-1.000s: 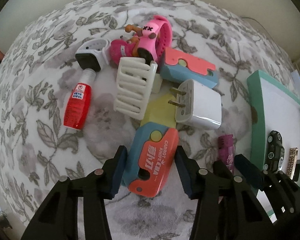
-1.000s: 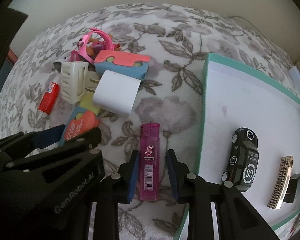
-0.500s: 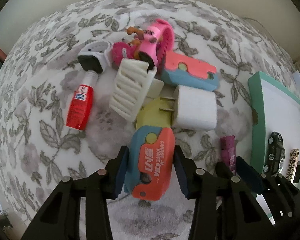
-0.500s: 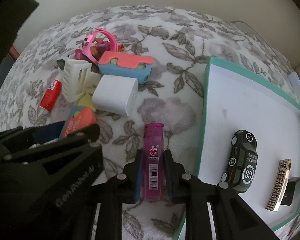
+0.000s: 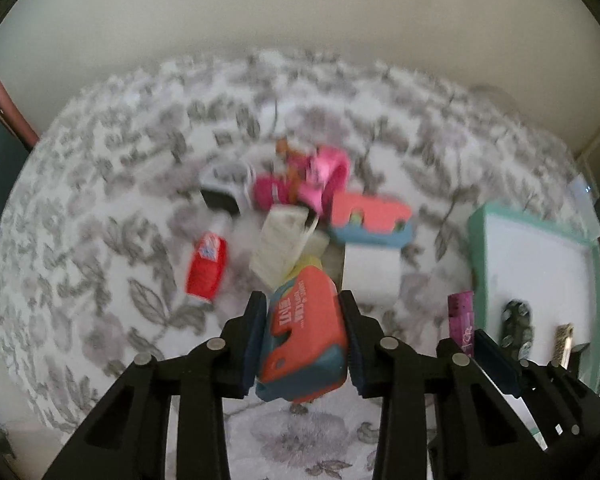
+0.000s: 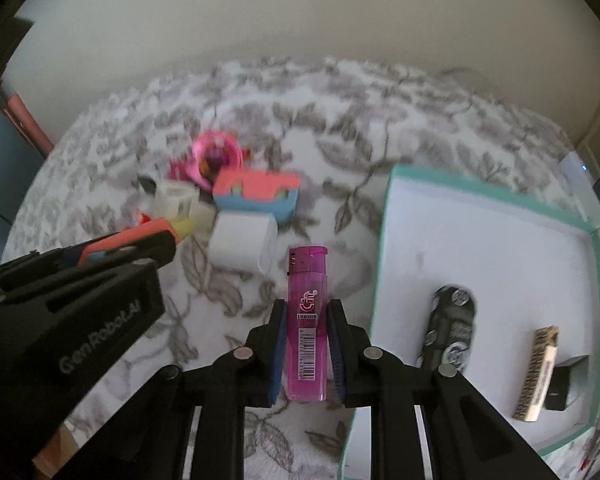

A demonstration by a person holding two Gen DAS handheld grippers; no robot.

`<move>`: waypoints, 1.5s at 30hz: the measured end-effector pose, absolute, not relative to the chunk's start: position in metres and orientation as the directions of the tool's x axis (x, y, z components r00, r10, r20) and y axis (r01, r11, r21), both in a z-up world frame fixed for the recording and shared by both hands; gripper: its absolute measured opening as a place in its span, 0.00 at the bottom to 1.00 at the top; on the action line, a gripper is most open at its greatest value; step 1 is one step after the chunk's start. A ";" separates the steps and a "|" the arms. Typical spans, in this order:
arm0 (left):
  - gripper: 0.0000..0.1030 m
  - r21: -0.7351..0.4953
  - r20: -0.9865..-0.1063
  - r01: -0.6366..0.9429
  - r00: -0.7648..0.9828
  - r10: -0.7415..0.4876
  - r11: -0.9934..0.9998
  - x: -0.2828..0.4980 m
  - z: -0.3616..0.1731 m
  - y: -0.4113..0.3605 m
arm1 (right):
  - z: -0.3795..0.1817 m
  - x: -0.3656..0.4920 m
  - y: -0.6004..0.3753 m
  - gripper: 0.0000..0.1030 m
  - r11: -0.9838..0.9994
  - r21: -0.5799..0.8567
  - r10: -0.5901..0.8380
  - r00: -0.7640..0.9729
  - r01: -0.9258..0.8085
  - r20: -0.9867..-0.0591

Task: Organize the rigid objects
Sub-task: 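Carry the lighter and box cutter into the white tray and release both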

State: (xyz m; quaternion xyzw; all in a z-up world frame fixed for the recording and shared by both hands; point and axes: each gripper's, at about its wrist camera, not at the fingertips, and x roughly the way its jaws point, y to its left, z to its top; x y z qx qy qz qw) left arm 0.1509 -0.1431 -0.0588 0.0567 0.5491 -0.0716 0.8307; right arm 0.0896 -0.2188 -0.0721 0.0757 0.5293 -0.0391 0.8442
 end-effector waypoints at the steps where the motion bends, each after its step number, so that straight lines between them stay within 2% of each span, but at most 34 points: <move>1: 0.37 0.023 -0.910 0.186 0.411 -0.056 0.982 0.149 -0.051 -0.144 | -0.066 0.089 -0.220 0.20 0.985 0.086 0.010 0.452 0.148 -0.892; 14: 0.37 0.043 -0.827 0.244 0.552 -0.102 0.969 0.122 0.010 -0.152 | -0.001 0.065 -0.267 0.20 0.966 0.070 -0.093 0.591 0.247 -0.801; 28: 0.37 0.006 -0.823 0.406 0.521 -0.226 0.914 0.099 0.028 -0.224 | 0.000 0.035 -0.365 0.20 0.881 0.041 -0.255 0.547 0.472 -0.797; 40: 0.37 -0.052 -0.836 0.511 0.447 -0.318 0.858 0.085 0.026 -0.296 | -0.010 0.015 -0.415 0.20 0.814 0.019 -0.332 0.492 0.581 -0.805; 45: 0.37 -0.069 -0.854 0.523 0.408 -0.321 0.850 0.083 -0.006 -0.310 | -0.023 0.012 -0.429 0.21 0.794 0.020 -0.328 0.457 0.607 -0.827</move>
